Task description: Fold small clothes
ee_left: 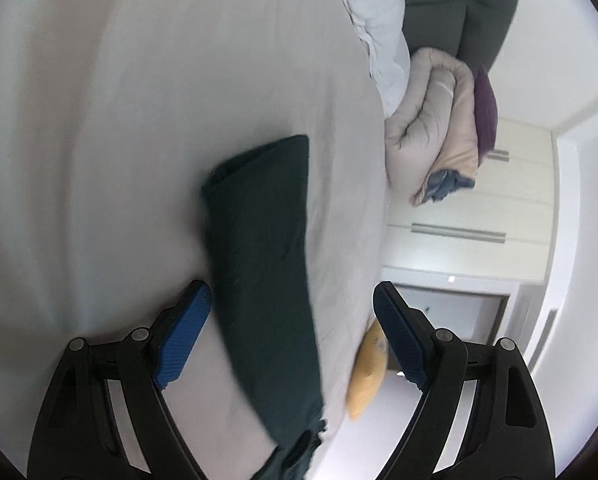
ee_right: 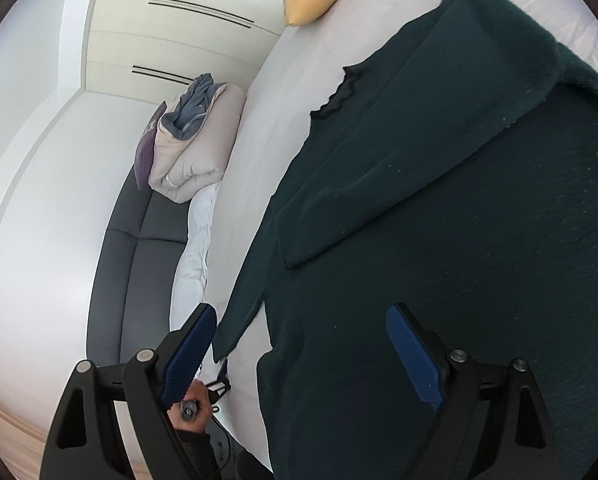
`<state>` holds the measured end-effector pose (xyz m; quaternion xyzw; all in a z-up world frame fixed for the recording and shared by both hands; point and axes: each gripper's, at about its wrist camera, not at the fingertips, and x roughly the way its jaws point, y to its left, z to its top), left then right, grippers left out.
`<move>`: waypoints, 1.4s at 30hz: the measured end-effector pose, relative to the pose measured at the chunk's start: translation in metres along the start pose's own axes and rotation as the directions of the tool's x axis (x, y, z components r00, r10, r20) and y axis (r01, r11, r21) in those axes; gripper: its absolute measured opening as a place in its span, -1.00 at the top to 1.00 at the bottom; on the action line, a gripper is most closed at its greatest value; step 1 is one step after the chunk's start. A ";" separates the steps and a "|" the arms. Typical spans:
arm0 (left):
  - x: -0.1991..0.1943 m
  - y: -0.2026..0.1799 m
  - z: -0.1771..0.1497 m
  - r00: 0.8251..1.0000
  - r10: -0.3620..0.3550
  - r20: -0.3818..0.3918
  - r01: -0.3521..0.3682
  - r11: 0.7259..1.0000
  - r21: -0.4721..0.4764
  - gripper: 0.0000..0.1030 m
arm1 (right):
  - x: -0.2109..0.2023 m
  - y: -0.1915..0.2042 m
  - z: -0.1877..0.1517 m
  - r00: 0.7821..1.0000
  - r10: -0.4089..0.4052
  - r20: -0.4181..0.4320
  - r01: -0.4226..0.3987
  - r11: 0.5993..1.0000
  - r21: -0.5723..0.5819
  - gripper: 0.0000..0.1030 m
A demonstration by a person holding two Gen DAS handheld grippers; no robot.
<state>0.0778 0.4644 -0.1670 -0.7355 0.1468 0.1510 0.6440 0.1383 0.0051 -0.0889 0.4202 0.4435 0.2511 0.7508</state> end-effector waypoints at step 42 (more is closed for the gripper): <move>0.138 -0.150 -0.396 0.947 0.317 -0.057 -0.007 0.198 0.980 0.85 | -0.049 -0.056 0.033 0.995 0.006 0.099 -0.006 1.000 0.001 -0.41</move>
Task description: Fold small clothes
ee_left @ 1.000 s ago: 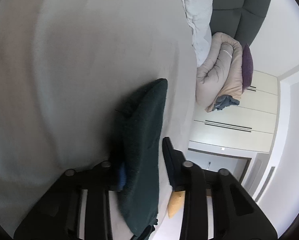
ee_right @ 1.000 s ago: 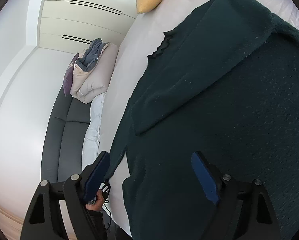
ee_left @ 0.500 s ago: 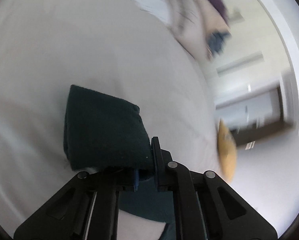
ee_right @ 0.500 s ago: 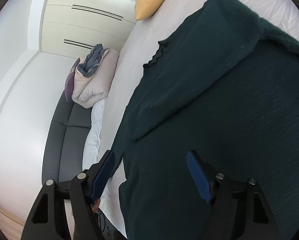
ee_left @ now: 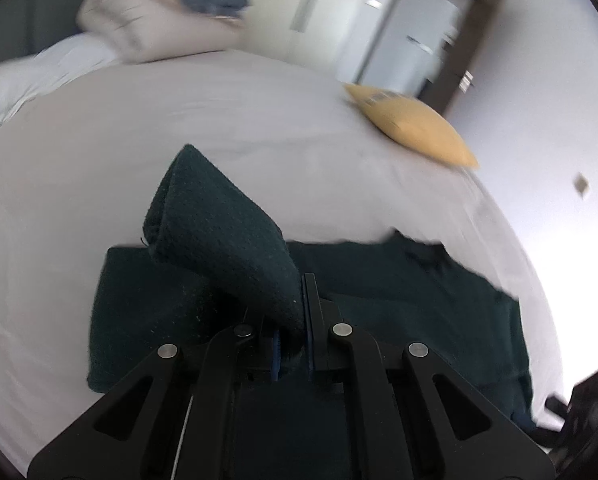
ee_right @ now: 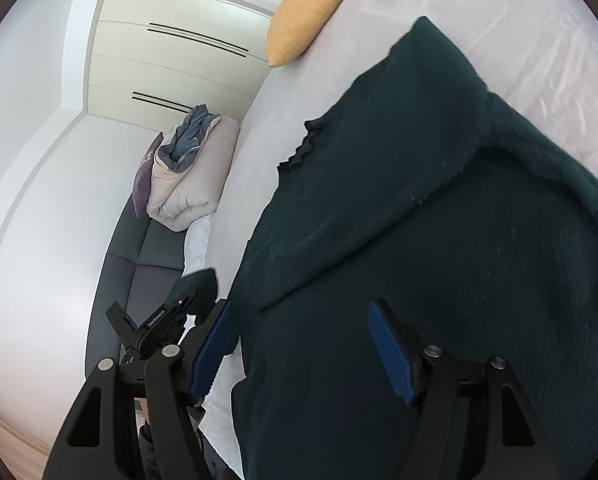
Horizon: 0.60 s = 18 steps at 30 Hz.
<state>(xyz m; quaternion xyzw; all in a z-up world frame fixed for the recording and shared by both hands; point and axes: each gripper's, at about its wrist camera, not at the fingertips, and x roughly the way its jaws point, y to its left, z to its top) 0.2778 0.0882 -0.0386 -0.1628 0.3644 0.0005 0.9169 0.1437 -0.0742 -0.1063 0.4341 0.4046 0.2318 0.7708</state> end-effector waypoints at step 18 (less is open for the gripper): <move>0.052 -0.152 -0.126 0.986 0.146 0.085 -0.165 0.729 0.664 0.85 | 0.110 0.054 0.060 0.969 0.031 -0.244 -0.060 0.992 -0.111 -0.49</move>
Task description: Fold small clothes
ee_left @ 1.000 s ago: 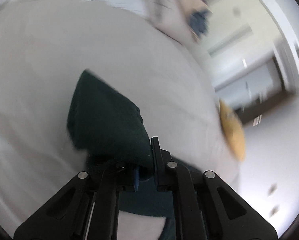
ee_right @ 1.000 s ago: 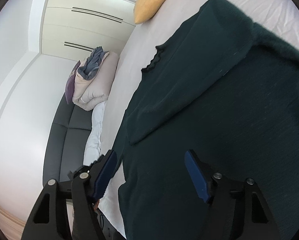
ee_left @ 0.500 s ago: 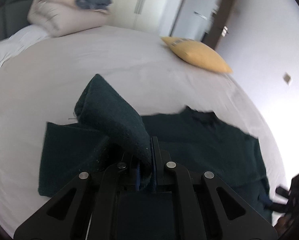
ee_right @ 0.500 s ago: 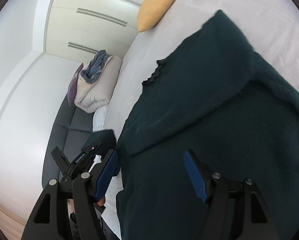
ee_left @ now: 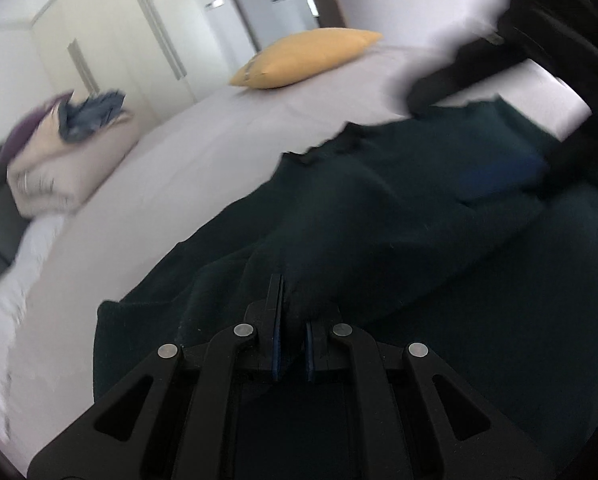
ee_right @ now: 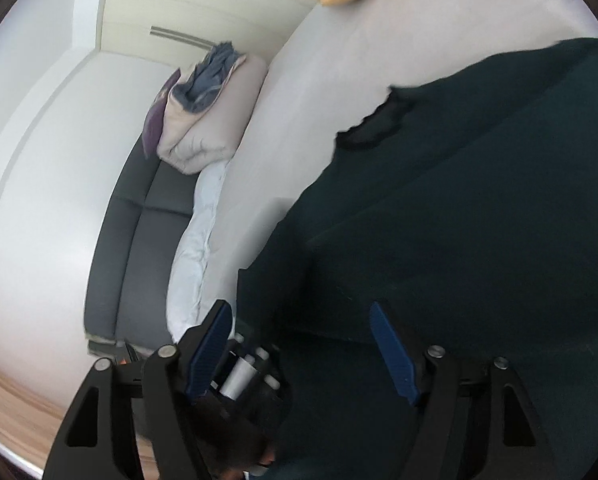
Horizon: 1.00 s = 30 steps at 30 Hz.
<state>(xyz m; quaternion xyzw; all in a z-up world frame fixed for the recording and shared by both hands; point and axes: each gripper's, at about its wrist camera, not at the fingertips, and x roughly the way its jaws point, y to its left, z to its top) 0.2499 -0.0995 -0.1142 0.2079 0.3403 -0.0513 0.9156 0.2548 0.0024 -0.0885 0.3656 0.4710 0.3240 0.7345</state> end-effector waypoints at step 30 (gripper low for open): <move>-0.055 0.071 -0.038 0.967 -0.227 0.115 0.251 0.929 -0.272 0.75 | 0.019 0.017 0.038 0.974 -0.215 -0.065 0.205 0.969 -0.136 0.83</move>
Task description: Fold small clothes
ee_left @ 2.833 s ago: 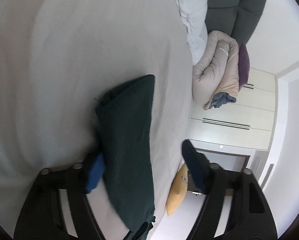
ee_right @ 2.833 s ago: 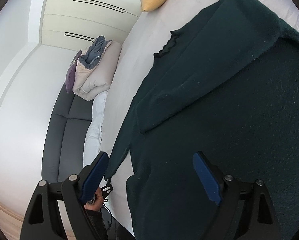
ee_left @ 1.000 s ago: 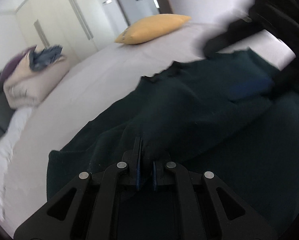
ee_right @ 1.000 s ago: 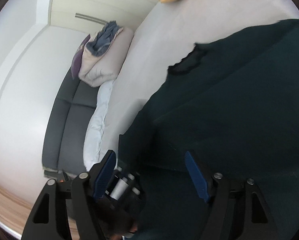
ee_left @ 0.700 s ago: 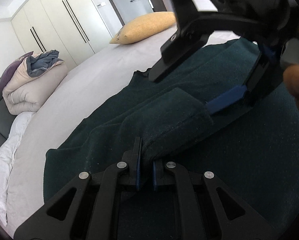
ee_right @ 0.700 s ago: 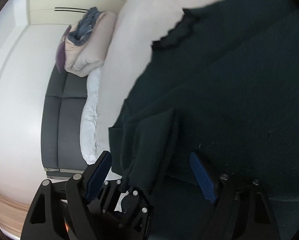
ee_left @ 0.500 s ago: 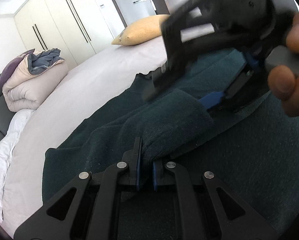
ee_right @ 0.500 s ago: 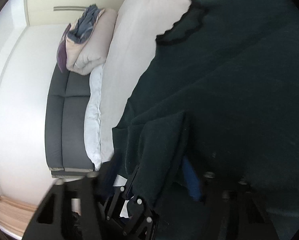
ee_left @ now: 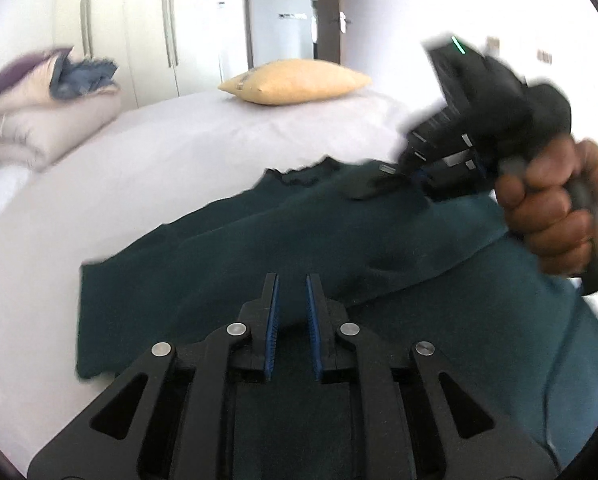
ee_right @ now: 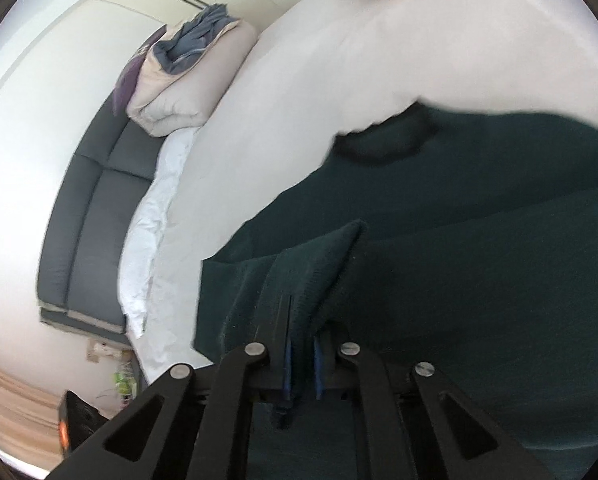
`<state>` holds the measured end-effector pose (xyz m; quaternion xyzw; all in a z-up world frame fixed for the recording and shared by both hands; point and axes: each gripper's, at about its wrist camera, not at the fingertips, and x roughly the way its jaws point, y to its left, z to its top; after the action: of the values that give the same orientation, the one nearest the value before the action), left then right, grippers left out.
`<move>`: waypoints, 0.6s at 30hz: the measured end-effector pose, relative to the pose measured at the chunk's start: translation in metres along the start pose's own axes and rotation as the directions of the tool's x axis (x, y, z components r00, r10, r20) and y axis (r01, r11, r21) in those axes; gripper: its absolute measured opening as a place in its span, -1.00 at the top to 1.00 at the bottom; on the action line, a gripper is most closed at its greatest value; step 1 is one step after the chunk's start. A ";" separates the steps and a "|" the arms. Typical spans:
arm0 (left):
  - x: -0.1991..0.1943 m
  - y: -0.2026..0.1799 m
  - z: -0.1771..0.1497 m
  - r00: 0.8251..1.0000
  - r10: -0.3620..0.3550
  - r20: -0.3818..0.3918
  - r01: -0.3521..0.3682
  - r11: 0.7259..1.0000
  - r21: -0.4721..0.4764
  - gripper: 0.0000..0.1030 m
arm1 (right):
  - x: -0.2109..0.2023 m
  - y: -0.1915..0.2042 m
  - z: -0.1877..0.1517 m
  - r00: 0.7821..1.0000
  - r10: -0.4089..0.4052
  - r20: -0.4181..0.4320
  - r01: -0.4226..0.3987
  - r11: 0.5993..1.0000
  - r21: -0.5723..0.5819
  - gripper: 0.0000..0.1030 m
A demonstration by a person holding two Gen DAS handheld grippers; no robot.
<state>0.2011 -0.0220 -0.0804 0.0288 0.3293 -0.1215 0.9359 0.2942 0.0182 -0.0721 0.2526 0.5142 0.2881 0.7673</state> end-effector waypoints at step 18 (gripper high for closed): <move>0.030 0.175 0.053 0.986 0.082 -0.147 -0.112 0.971 -0.213 0.75 | -0.038 -0.070 0.008 0.983 -0.177 0.043 0.173 0.981 0.083 0.83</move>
<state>0.2990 0.1344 -0.0622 -0.0509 0.4025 -0.0358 0.9133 0.3030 -0.0585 -0.0932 0.2438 0.5258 0.1927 0.7918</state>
